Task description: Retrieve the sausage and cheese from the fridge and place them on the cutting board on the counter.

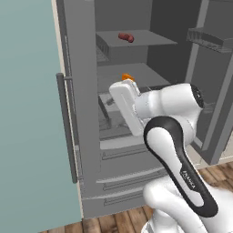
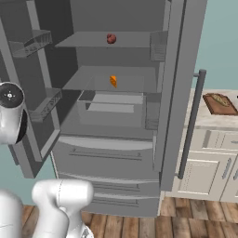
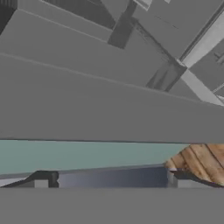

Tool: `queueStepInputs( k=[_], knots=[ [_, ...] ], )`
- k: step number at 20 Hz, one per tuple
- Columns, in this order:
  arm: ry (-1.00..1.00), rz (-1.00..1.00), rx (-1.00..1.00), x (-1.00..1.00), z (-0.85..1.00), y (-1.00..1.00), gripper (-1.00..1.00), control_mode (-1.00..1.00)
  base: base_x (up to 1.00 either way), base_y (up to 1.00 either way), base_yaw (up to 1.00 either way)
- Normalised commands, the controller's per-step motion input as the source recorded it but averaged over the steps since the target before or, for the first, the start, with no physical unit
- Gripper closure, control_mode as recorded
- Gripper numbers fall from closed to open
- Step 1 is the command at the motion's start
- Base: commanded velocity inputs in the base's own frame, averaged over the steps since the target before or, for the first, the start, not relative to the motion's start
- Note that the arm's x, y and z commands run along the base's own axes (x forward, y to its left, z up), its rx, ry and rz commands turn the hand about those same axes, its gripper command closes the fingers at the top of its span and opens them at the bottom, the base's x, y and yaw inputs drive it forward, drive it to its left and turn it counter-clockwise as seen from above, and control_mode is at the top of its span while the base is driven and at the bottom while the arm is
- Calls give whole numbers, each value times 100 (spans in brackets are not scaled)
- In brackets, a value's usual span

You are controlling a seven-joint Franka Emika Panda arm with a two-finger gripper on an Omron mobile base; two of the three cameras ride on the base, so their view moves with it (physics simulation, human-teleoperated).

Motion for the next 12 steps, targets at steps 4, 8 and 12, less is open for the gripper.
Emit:
queueStepInputs(
  k=[4,8,12],
  knots=[
    [0,0,-32,0,-4,-100,-100,-100,0,0,0],
    [0,0,-37,-4,-20,-100,-100,-100,0,0,0],
    [-2,0,-43,-2,-42,-99,-100,-100,0,0,0]
  ],
)
